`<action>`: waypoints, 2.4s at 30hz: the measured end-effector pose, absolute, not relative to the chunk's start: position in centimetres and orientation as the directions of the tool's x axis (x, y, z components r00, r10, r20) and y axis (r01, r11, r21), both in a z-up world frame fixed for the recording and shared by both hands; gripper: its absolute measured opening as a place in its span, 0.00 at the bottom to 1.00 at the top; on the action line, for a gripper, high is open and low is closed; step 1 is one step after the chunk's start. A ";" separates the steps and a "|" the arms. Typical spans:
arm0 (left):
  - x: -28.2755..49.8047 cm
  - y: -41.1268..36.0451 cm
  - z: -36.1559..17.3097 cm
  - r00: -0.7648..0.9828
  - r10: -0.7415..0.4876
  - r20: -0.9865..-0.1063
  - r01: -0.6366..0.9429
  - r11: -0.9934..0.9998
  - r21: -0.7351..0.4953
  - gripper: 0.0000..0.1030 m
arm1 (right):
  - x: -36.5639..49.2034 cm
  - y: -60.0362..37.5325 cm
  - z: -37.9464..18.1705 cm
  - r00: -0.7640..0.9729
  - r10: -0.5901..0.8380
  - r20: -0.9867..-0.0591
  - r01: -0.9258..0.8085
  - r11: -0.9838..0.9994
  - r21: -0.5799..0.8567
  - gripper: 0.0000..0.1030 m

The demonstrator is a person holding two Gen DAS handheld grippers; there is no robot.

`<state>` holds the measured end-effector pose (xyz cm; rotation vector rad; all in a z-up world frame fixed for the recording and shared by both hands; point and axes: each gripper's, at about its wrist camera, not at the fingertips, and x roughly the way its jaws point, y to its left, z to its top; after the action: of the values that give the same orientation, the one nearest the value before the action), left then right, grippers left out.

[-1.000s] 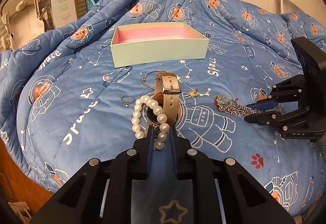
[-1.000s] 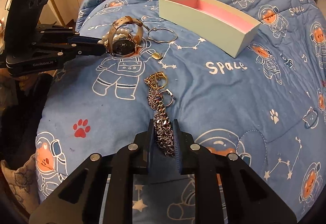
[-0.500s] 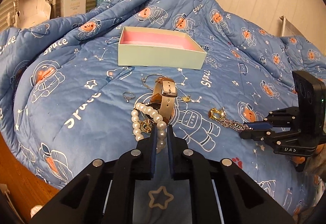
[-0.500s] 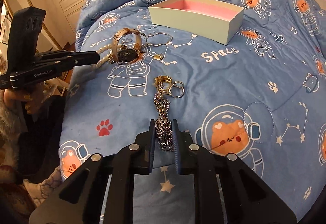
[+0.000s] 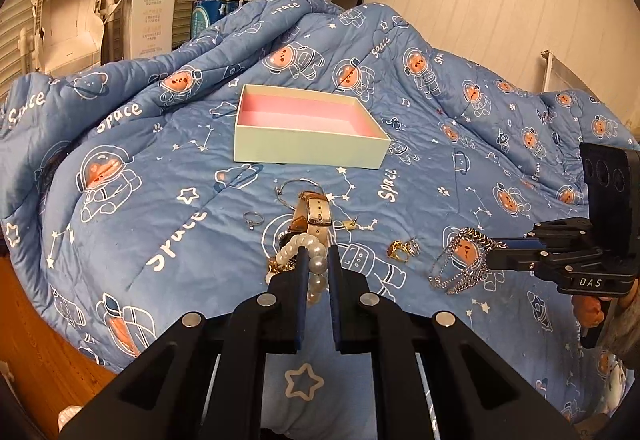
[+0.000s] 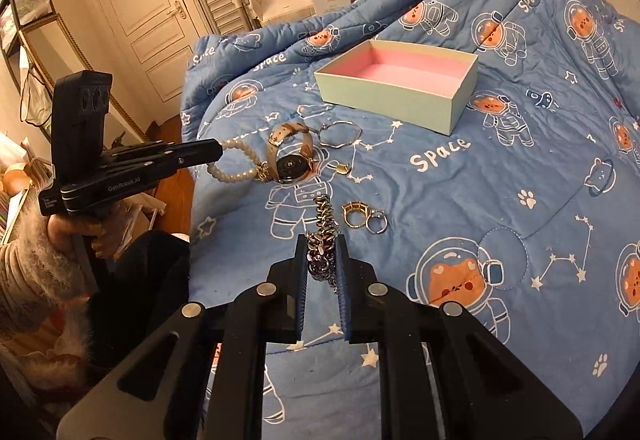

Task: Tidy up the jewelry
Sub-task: 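Grasp the pearl bracelet with the left tool while the right tool grasps the silver chain, then lower the pearl bracelet and silver chain into the pink-lined box and release both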

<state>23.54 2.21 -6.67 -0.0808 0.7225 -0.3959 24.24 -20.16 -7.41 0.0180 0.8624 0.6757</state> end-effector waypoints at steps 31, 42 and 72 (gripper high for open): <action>30.5 0.0 1.0 0.740 -0.385 -0.551 0.422 0.904 -0.065 0.09 | 33.7 -19.5 1.5 0.581 0.577 -0.574 -0.553 0.797 0.242 0.13; 40.4 -1.4 0.2 0.724 -0.352 -0.593 0.398 0.916 -0.059 0.09 | 43.3 -17.2 -0.3 0.626 0.469 -0.623 -0.491 0.858 0.152 0.13; 52.5 -2.6 -7.4 0.613 -0.281 -0.739 0.287 0.950 -0.123 0.32 | 55.2 -14.8 -10.8 0.571 0.174 -0.802 -0.316 0.948 -0.020 0.40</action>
<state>52.53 -2.60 -7.38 0.0074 0.8505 -0.3270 55.15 -14.84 -10.85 -0.1680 0.9201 0.2890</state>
